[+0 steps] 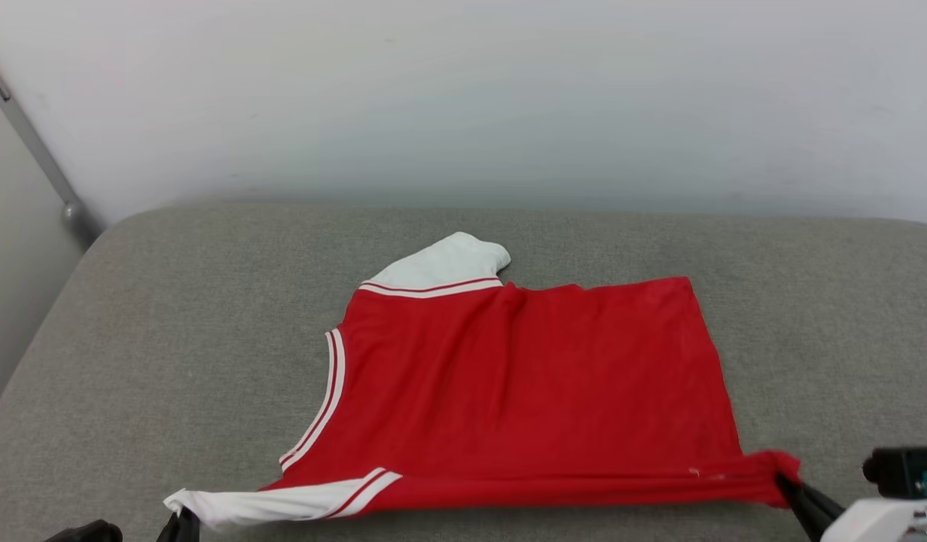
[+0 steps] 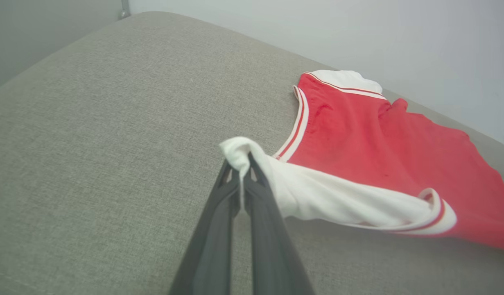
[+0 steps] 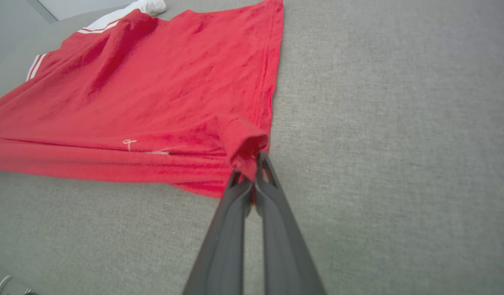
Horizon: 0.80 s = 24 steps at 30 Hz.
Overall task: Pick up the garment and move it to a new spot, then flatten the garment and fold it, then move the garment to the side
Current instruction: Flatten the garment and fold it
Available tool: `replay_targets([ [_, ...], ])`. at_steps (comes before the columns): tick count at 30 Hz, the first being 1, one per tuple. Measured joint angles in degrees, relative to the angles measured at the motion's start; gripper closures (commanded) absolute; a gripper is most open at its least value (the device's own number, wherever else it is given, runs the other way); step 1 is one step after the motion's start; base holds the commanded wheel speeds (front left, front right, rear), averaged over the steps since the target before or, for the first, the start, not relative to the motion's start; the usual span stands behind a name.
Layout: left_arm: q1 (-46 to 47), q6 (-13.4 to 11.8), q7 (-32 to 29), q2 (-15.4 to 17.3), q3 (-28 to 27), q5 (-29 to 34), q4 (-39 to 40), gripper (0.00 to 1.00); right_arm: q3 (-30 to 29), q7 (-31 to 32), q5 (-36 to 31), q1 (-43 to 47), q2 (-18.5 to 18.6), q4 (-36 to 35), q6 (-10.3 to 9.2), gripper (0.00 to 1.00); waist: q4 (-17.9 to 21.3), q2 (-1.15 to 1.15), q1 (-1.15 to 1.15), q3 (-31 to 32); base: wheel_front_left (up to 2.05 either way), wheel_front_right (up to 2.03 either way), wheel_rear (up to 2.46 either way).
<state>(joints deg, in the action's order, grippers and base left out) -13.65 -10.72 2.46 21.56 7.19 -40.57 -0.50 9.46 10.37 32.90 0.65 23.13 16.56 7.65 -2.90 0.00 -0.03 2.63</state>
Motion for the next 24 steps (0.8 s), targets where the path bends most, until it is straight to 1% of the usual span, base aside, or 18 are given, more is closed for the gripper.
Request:
replay_targets([
  [3, -2.6, -1.7, -1.9, 0.7, -0.1, 0.0, 4.5, 1.0, -5.3, 4.1, -2.4, 6.0, -2.7, -5.6, -0.01, 1.0, -0.5, 0.0, 0.0, 0.4, 0.0, 0.0, 0.0],
  [5, -3.3, -2.5, -3.0, 1.2, -0.1, 0.1, 6.6, 1.0, -8.1, 6.8, -4.2, 9.3, -4.7, -9.5, -0.01, 1.0, -0.7, 0.0, 0.0, 0.4, 0.0, 0.0, 0.0],
  [7, -3.1, -2.6, -3.9, 1.7, 0.2, 0.2, 7.9, 1.0, -10.2, 10.0, -5.6, 10.9, -6.6, -12.8, -0.05, 1.0, -0.7, 0.0, 0.01, 0.2, 0.0, 0.0, 0.0],
  [8, -1.6, -2.4, -4.9, 2.2, 1.0, 0.6, 8.1, 1.0, -11.4, 12.5, -7.2, 11.3, -8.2, -15.5, -0.09, 1.0, -0.5, 0.0, 0.02, -0.3, 0.0, 0.0, 0.0],
  [10, 1.0, -1.6, -5.8, 2.2, 2.0, 0.7, 7.6, 1.0, -11.6, 15.2, -8.3, 10.8, -9.2, -17.1, -0.09, 1.0, -0.3, 0.0, 0.02, -1.0, 0.0, 0.0, 0.0],
  [13, 5.6, -0.3, -6.7, 2.2, 3.6, 1.1, 5.2, 1.0, -11.6, 18.0, -10.3, 8.2, -9.9, -17.6, -0.11, 1.0, 0.2, 0.0, 0.03, -2.2, 0.0, 0.0, 0.0],
  [16, 10.1, 1.3, -6.9, 1.8, 4.7, 1.2, 2.3, 1.0, -10.6, 19.2, -11.3, 4.4, -10.0, -16.8, -0.12, 1.0, 0.7, 0.0, 0.03, -4.2, 0.0, 0.0, 0.0],
  [20, 16.4, 3.8, -6.4, 1.3, 5.6, 1.4, -2.5, 1.0, -9.2, 19.0, -11.4, -1.3, -9.8, -14.2, -0.13, 1.0, 1.2, 0.0, 0.04, -7.5, 0.0, 0.0, 0.0],
  [24, 20.7, 5.8, -5.6, 0.7, 6.4, 1.4, -7.2, 1.0, -8.0, 17.9, -11.8, -5.7, -9.1, -10.9, -0.13, 1.0, 1.6, 0.0, 0.04, -10.9, 0.0, 0.0, 0.0],
])
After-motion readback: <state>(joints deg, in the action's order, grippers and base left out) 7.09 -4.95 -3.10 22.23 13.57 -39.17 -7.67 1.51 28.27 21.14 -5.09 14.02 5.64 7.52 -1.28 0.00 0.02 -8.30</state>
